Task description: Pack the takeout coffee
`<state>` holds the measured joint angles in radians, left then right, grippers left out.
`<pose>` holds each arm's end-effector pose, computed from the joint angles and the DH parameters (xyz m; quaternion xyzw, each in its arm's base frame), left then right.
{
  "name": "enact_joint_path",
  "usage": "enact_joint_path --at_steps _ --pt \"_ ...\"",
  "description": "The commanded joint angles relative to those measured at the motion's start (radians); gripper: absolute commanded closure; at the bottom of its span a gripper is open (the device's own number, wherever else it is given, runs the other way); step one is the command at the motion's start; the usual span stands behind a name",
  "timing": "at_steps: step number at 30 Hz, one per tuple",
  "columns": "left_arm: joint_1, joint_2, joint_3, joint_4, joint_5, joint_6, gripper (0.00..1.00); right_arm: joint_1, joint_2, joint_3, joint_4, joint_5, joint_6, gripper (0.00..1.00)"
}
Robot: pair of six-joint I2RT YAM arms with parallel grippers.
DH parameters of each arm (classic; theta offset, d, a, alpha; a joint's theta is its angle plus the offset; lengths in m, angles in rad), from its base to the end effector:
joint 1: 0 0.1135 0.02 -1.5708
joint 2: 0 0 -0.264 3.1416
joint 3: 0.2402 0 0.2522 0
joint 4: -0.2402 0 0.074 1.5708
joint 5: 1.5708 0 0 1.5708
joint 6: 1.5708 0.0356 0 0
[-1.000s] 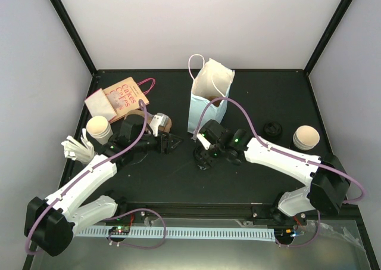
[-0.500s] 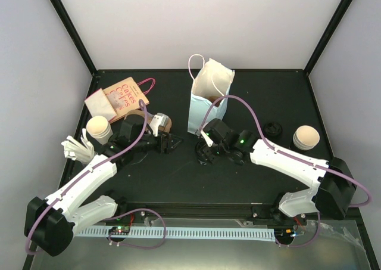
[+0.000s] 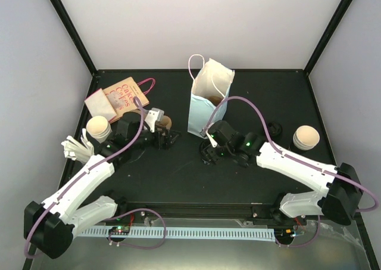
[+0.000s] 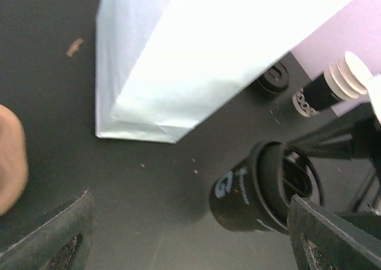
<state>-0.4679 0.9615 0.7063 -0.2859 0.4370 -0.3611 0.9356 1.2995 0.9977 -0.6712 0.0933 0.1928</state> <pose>0.1826 -0.1091 0.2715 0.1519 0.8428 -0.3663 0.3640 0.1585 0.2094 0.2619 -0.3336 0.8945 0.1196 0.2724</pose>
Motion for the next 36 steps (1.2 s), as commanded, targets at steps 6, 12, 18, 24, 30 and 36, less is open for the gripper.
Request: enact_joint_path --at_steps 6,12,18,24,30,36 --pt "0.017 0.004 0.148 0.108 -0.162 0.050 0.06 -0.006 -0.128 0.083 -0.089 0.063 0.031 0.99" --pt "0.017 0.300 0.452 0.061 -0.149 0.095 0.08 -0.009 -0.151 0.256 -0.229 0.133 0.011 0.99" --pt "-0.002 0.600 0.809 -0.093 -0.184 0.110 0.17 -0.017 -0.165 0.431 -0.301 0.247 -0.007 0.99" --pt "-0.046 0.757 0.968 -0.159 -0.253 0.136 0.20 -0.021 -0.161 0.525 -0.313 0.484 -0.024 0.99" --pt "-0.078 0.812 1.014 -0.207 -0.346 0.171 0.27 -0.027 -0.169 0.543 -0.233 0.647 -0.082 0.99" --pt "-0.082 0.865 1.047 -0.271 -0.402 0.173 0.42 -0.027 -0.143 0.565 -0.195 0.725 -0.122 0.99"
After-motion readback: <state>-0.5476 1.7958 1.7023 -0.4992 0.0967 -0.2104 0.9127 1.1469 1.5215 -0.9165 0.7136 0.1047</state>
